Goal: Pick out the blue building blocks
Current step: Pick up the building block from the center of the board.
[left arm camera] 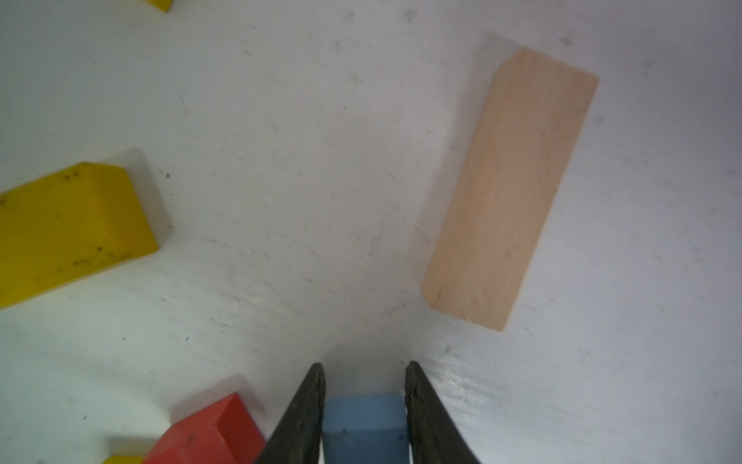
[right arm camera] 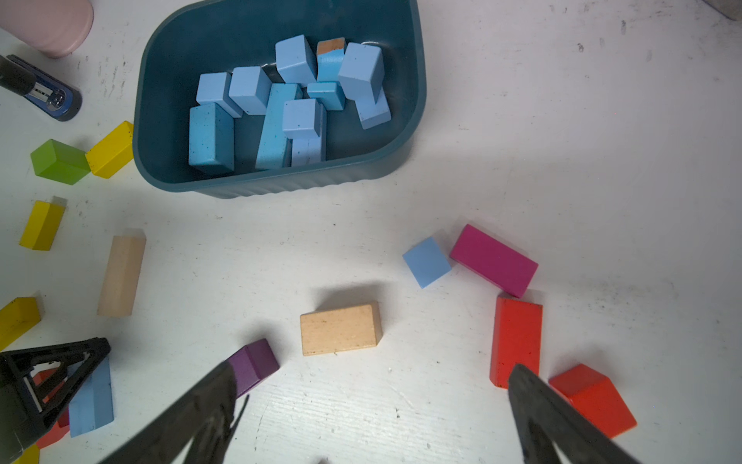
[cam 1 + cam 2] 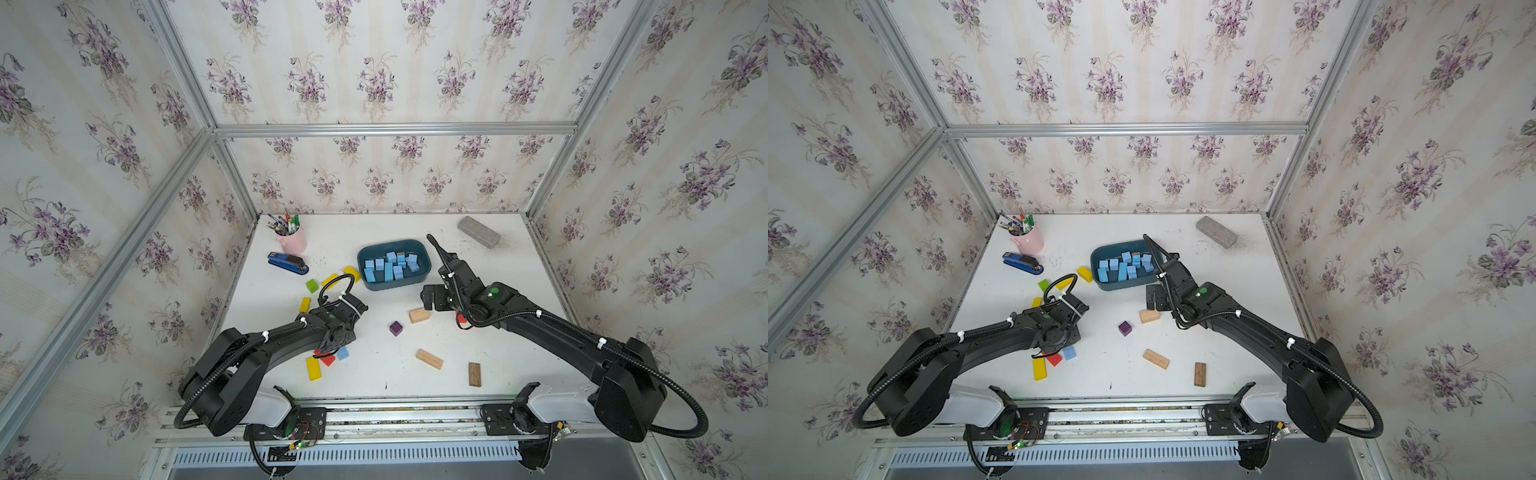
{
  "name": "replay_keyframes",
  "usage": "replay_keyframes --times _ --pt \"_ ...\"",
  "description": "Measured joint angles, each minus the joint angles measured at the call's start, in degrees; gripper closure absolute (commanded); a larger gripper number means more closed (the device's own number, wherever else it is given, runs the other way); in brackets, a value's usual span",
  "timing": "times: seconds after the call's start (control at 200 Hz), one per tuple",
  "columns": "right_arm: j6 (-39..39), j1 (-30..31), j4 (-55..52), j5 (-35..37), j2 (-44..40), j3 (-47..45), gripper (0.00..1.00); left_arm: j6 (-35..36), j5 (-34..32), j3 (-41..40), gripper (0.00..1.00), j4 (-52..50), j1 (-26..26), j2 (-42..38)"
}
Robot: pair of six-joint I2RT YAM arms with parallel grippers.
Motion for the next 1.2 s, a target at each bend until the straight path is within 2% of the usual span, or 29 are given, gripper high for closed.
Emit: replay_keyframes --times 0.135,0.36,1.199 --pt "0.2 -0.02 0.02 0.0 0.07 -0.17 0.0 -0.61 2.27 -1.05 0.52 1.07 0.02 -2.16" --pt "0.39 -0.09 0.07 -0.04 -0.63 -1.31 0.0 -2.43 5.14 -2.75 0.53 1.01 -0.15 -5.01" --pt "0.44 -0.55 0.42 -0.07 -1.01 -2.97 0.0 -3.69 1.51 -2.16 0.76 0.72 -1.68 -2.45"
